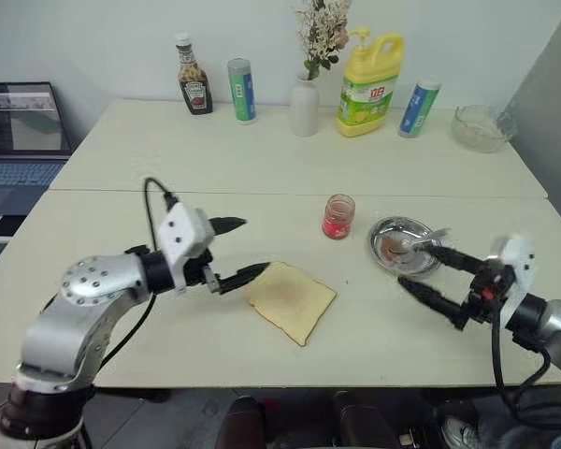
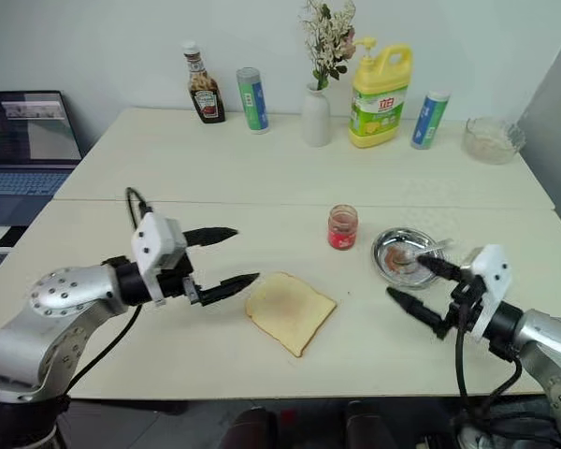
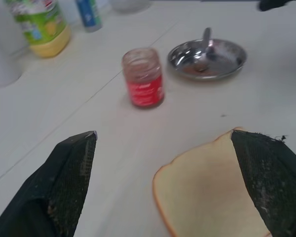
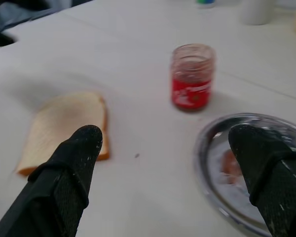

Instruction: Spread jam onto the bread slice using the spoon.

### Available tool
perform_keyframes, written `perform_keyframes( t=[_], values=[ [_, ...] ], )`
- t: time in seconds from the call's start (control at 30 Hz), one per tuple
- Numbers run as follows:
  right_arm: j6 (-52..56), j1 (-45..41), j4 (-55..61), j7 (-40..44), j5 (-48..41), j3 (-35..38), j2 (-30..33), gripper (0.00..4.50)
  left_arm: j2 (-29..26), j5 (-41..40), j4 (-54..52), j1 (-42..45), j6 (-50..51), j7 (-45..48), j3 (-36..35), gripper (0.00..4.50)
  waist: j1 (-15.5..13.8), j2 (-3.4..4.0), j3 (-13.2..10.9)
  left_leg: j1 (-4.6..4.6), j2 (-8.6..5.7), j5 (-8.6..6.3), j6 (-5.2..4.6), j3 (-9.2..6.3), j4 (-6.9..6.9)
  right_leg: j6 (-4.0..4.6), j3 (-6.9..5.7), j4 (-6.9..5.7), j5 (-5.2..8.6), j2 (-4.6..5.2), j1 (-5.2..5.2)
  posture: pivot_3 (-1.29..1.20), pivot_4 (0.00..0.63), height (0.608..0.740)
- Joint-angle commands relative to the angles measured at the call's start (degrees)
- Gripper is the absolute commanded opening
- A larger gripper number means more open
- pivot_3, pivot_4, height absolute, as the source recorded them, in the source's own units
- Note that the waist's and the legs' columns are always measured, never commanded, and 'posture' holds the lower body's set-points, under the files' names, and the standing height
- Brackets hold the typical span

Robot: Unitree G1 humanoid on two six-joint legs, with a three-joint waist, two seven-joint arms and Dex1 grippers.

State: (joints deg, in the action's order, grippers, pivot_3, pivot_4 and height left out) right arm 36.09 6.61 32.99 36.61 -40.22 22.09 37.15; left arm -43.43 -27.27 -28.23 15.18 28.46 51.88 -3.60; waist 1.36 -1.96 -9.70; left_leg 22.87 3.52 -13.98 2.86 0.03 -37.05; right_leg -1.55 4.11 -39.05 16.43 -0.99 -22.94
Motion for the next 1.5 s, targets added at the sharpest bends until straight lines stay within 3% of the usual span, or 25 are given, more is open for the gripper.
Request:
perform_keyframes(
  t=[0.03,0.23,0.5,1.37,1.5],
  values=[
    [0.7,-2.4,-4.1,-7.5,-1.9,4.7,-3.9,4.50,-2.6,-0.2,-1.6,4.4,-1.9,5.9,3.7,4.49,0.2,0.02,0.0,0.00,0.00,0.00,0.00,0.03,0.01,0.00,0.02,-0.01,0.00,0.00,-0.01,0.00,0.150,0.740],
    [3.1,-9.1,-13.1,-15.4,-4.9,7.4,-9.3,4.50,-1.3,1.8,-0.1,8.0,-4.2,8.7,9.2,4.49,0.6,0.13,0.0,0.00,0.00,0.00,-0.01,0.10,0.04,0.03,0.10,-0.02,-0.02,-0.02,-0.04,0.00,0.150,0.740],
    [0.8,-19.2,-32.1,-18.0,-4.7,8.6,-14.1,4.50,0.8,4.5,2.8,11.3,-6.4,10.6,13.9,4.49,0.5,0.18,0.0,0.05,0.00,0.00,-0.01,0.13,0.01,0.04,0.12,-0.04,-0.02,-0.04,-0.11,0.00,0.150,0.740],
    [-1.8,-35.5,-59.8,-11.1,-1.5,6.6,-13.6,4.50,3.6,8.4,3.5,12.6,-7.1,10.3,16.2,4.49,0.5,0.28,0.0,0.07,0.02,0.00,-0.02,0.14,0.07,0.05,0.13,-0.06,-0.03,-0.06,-0.17,0.00,0.150,0.740],
    [-2.1,-36.2,-61.2,-9.7,-1.3,6.6,-13.4,3.58,3.5,9.1,3.9,12.5,-7.7,10.2,16.4,4.50,0.5,0.28,0.0,0.07,0.02,0.00,-0.02,0.14,0.08,0.05,0.13,-0.06,-0.03,-0.05,-0.17,0.00,0.150,0.740]
  ],
)
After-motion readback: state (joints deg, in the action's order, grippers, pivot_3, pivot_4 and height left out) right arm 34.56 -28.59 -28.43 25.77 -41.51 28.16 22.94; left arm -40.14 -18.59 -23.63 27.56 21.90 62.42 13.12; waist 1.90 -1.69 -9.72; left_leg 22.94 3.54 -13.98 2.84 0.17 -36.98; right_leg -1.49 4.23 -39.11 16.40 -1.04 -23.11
